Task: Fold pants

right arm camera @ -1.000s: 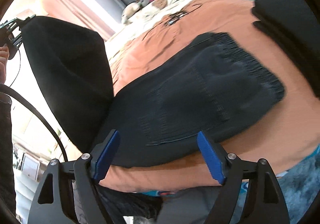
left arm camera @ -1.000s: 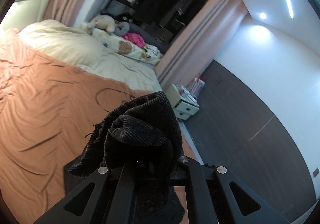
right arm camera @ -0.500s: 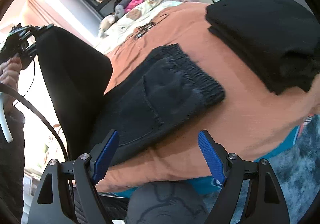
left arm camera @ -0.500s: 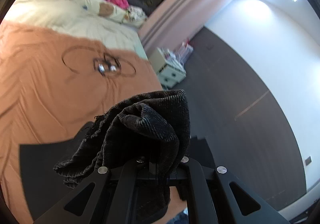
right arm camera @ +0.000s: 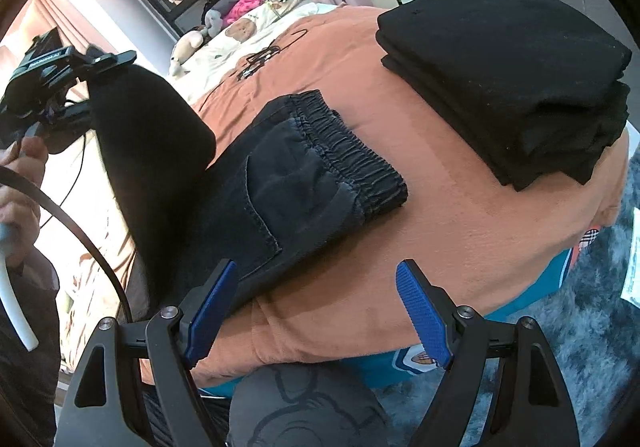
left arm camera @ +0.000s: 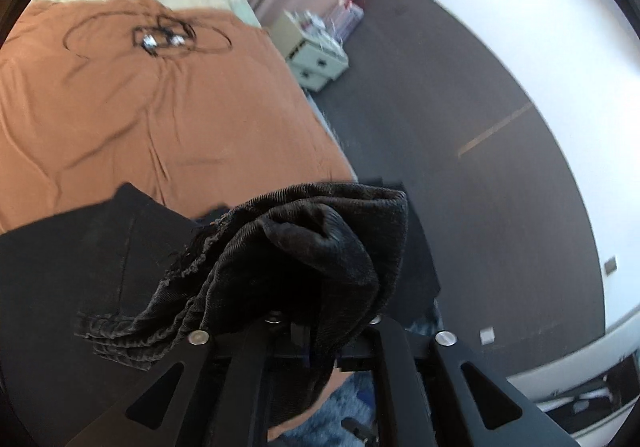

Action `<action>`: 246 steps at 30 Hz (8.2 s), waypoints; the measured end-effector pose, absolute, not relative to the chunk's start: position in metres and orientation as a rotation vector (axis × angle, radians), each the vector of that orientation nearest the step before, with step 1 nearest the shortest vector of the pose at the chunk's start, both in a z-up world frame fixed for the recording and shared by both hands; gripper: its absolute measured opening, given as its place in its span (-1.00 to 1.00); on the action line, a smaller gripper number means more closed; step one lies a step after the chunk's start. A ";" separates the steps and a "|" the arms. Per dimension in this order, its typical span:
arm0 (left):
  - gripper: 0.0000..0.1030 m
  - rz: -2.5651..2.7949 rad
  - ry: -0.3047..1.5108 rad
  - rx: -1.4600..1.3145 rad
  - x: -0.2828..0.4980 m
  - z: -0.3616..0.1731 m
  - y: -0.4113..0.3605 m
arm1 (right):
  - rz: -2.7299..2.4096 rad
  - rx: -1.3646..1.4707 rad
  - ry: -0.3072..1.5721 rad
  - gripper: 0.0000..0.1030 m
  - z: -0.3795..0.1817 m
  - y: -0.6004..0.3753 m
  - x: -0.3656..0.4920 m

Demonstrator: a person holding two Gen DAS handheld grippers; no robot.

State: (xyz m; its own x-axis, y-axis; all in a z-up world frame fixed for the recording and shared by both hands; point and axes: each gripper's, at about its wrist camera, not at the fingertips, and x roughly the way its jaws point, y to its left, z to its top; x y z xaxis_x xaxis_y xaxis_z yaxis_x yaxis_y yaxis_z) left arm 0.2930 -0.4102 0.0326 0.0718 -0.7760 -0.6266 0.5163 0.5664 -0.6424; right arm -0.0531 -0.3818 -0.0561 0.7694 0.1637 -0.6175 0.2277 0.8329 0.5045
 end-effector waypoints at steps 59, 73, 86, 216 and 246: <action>0.44 -0.497 1.074 -0.271 0.266 -0.106 -0.079 | 0.188 -0.121 0.859 0.14 -0.044 -0.274 0.115; 0.44 -0.485 1.103 -0.336 0.249 -0.128 -0.079 | 0.243 -0.375 0.957 0.03 -0.068 -0.236 0.167; 0.44 -0.479 1.124 -0.356 0.254 -0.140 -0.083 | 0.229 -0.237 0.929 -0.82 -0.051 -0.260 0.183; 0.06 -0.545 1.261 -0.605 0.268 -0.182 -0.066 | 0.100 1.156 0.686 0.23 -0.182 -0.497 0.036; -0.90 -0.501 1.083 -0.592 0.293 -0.103 -0.025 | 0.094 0.925 0.779 -0.35 -0.133 -0.420 0.041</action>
